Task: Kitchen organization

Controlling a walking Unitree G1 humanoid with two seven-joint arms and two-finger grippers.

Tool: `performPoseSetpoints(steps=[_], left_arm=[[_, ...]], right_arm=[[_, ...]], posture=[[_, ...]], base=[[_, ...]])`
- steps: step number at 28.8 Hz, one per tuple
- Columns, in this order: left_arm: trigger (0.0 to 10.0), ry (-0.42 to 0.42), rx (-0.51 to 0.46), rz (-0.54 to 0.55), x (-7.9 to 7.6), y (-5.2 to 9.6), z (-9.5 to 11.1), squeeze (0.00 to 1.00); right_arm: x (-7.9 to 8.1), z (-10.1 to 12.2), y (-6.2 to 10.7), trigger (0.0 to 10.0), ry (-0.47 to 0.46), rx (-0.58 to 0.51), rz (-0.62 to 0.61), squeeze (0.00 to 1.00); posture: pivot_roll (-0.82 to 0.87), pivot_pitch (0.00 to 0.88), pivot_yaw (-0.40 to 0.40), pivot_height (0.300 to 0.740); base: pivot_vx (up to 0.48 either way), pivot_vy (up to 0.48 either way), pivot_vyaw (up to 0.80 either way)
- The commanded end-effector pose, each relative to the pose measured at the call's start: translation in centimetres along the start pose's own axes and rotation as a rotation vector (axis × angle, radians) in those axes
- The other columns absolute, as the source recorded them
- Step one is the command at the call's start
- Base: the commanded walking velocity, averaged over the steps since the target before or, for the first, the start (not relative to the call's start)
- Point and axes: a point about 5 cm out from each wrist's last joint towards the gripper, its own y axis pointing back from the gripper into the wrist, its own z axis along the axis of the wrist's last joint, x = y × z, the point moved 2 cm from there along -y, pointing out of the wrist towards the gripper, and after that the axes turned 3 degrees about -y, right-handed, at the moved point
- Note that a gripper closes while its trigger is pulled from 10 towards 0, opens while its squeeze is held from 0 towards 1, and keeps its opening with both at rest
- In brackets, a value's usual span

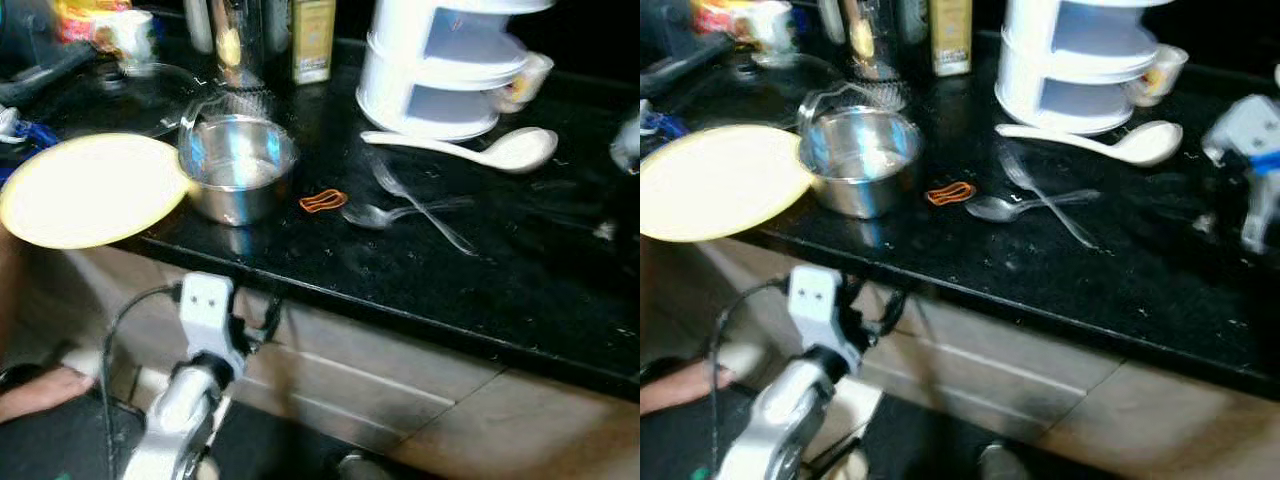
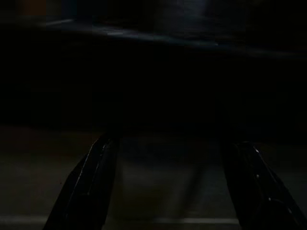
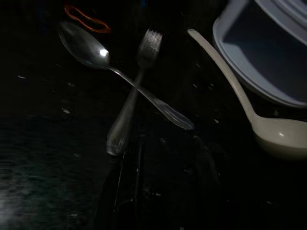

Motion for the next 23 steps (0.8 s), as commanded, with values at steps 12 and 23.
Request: performPoseSetpoints(steps=[12,23], left_arm=[[10.0,0.035,0.056,-0.576,-8.3,1.5,0.7,0.0],[10.0,0.125,0.08,-0.63,-8.8,1.9,0.5,0.0]], right_arm=[[2.0,-0.5,-0.9,10.0,0.034,0.072,0.1,0.0],[3.3,0.0,-3.3,10.0,0.03,0.062,0.132,0.0]], posture=[[-0.04,0.114,-0.024,0.74],[-0.03,0.124,-0.028,0.74]], base=[[0.0,0.0,0.0],[0.0,0.0,-0.2]])
